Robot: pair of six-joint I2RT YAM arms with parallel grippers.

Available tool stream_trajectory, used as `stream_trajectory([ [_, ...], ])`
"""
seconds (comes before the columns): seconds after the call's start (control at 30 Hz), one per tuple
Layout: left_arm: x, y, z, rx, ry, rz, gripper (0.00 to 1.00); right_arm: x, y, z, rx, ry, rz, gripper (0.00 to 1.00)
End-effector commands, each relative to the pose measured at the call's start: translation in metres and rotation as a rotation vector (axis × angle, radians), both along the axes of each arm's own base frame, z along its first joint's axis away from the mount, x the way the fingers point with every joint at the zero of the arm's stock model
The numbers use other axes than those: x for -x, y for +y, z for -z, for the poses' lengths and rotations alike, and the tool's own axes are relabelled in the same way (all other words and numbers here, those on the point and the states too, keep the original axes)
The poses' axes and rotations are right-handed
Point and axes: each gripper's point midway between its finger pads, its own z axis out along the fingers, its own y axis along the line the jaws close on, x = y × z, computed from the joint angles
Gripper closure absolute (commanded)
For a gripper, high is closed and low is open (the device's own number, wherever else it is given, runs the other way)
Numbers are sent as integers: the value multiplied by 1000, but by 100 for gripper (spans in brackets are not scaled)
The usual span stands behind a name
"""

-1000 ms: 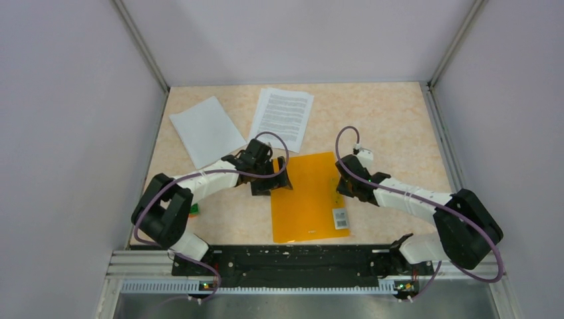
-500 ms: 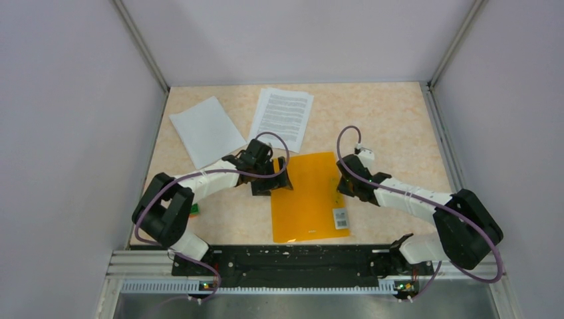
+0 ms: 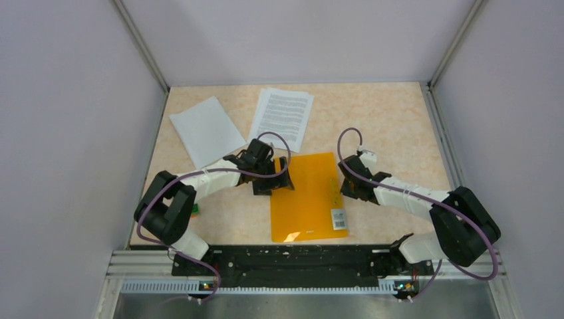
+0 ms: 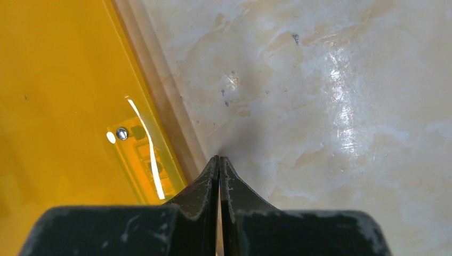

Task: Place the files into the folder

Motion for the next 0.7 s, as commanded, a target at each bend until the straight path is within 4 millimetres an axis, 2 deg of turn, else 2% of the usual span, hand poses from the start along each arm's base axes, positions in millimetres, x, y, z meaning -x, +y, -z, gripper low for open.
stream_trajectory([
  [0.0,-17,-14,-15,58,-58,18,3,59,-41,43,170,262,-25,99],
  [0.33,-20,-31,-40,170,-79,26,10,54,-29,40,127,255,-68,100],
  [0.47,-21,-38,-59,238,-103,23,15,51,-23,38,108,249,-86,100],
  [0.67,-20,-44,-91,325,-156,32,16,47,-16,35,85,244,-104,100],
])
